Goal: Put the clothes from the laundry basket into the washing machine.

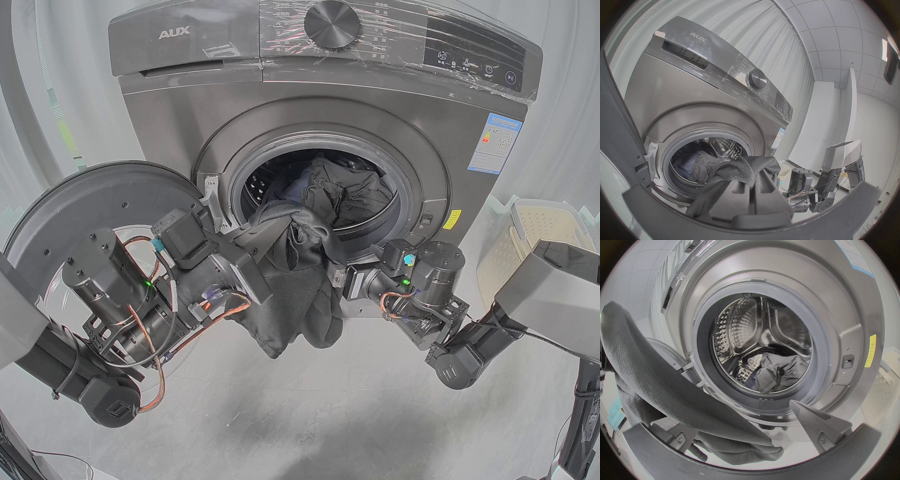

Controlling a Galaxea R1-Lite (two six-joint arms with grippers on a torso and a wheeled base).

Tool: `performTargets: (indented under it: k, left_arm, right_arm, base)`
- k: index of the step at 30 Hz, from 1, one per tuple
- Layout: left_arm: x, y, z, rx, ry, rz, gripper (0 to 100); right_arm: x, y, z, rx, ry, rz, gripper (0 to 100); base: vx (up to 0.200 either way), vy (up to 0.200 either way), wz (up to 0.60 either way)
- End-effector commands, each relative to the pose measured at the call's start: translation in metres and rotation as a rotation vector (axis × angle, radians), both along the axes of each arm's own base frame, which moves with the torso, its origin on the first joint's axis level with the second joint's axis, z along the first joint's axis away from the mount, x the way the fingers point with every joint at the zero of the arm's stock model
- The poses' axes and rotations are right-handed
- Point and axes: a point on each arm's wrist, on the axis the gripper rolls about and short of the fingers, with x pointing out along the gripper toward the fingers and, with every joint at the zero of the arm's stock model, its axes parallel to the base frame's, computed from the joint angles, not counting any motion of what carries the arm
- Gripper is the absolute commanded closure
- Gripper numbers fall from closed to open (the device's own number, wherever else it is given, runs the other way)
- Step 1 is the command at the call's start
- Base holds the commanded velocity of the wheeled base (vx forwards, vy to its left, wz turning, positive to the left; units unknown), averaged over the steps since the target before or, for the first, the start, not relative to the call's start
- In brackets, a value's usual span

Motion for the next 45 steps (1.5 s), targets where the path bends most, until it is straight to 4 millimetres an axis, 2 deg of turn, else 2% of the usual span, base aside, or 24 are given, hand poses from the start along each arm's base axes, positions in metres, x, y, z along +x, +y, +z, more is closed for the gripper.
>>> performTargets:
  k: [1, 8, 14, 15, 20, 25, 30, 33, 39, 45]
  left_arm:
    - [0.001, 0.000, 0.000, 0.000, 0.001, 0.001, 100]
    - [0.002, 0.001, 0.001, -0.003, -0.003, 0.007, 100]
    - [0.003, 0.001, 0.002, -0.005, -0.007, 0.009, 100]
    - [0.003, 0.001, 0.001, -0.004, -0.005, 0.009, 100]
    - [0.003, 0.001, 0.001, -0.003, -0.003, 0.009, 100]
    - [0.002, 0.002, -0.002, 0.002, 0.005, 0.010, 100]
    - [0.003, 0.002, -0.003, 0.003, 0.010, 0.014, 100]
    - [0.004, 0.002, -0.005, 0.006, 0.016, 0.014, 100]
    - [0.003, 0.001, -0.007, 0.010, 0.022, 0.011, 100]
    - [0.003, 0.001, -0.007, 0.011, 0.024, 0.009, 100]
  right_arm:
    - [-0.007, 0.011, -0.002, -0.004, 0.002, 0.045, 0]
    - [-0.012, 0.029, -0.020, -0.023, 0.002, 0.130, 0]
    - [-0.010, 0.032, -0.018, -0.005, -0.020, 0.139, 0]
    - [-0.010, 0.033, -0.016, 0.001, -0.028, 0.140, 100]
    - [-0.012, 0.030, -0.011, 0.009, -0.040, 0.139, 100]
    - [-0.020, 0.019, 0.006, 0.028, -0.069, 0.131, 100]
    - [-0.035, -0.002, 0.034, 0.046, -0.098, 0.109, 100]
    - [-0.052, -0.018, 0.045, 0.039, -0.093, 0.102, 100]
    - [-0.079, -0.038, 0.057, 0.046, -0.096, 0.104, 100]
    - [-0.082, -0.046, 0.063, 0.064, -0.118, 0.092, 100]
  base:
    - [0.000, 0.000, 0.00]
    - [0.000, 0.000, 0.00]
    - [0.000, 0.000, 0.00]
    - [0.000, 0.000, 0.00]
    - [0.000, 0.000, 0.00]
    - [0.000, 0.000, 0.00]
    - [0.000, 0.000, 0.00]
    - [0.000, 0.000, 0.00]
    - [0.000, 0.000, 0.00]
    - [0.000, 0.000, 0.00]
